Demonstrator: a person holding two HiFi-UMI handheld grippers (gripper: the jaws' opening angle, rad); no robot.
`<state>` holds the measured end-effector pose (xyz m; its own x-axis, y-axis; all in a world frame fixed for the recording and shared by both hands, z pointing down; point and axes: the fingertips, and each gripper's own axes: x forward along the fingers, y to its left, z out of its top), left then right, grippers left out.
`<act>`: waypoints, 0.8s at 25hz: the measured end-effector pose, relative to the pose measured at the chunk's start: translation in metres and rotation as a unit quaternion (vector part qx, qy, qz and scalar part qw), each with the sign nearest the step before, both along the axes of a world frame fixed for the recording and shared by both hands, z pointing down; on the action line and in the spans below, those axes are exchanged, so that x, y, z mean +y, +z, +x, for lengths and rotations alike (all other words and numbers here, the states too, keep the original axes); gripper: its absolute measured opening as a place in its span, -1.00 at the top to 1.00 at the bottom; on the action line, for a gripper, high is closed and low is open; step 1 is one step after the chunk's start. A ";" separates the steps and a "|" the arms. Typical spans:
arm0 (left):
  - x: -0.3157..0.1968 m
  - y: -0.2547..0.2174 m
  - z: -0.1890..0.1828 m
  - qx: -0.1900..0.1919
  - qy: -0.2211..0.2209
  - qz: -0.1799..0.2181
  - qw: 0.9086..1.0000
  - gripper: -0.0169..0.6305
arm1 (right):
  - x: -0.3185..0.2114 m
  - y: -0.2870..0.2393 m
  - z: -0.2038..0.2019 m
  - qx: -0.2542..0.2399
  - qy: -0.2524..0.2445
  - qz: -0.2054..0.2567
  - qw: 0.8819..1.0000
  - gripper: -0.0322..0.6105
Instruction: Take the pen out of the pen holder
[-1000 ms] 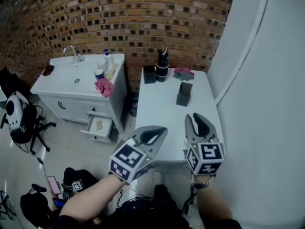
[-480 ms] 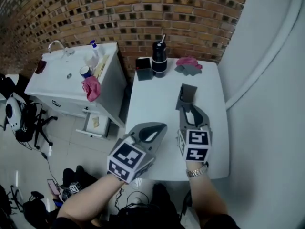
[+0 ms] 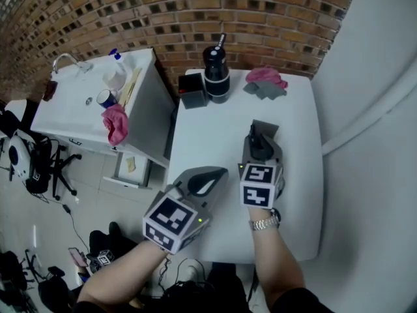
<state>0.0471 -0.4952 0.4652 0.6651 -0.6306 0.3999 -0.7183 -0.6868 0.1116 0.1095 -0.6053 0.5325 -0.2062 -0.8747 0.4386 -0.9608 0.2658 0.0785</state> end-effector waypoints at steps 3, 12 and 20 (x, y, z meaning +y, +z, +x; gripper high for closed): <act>-0.011 0.009 -0.004 -0.002 -0.003 -0.009 1.000 0.94 | -0.013 0.014 0.000 0.007 0.017 -0.008 1.000 0.50; -0.030 0.024 -0.015 -0.003 -0.010 -0.026 1.000 0.94 | -0.036 0.037 -0.002 0.011 0.060 -0.027 0.998 0.50; -0.034 0.028 -0.019 -0.004 -0.013 -0.031 0.999 0.94 | -0.045 0.043 0.006 0.008 0.094 -0.032 0.995 0.65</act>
<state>0.0280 -0.5289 0.4933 0.6455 -0.6209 0.4447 -0.7365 -0.6601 0.1474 0.1151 -0.6507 0.5755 -0.0336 -0.8673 0.4967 -0.9929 0.0855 0.0822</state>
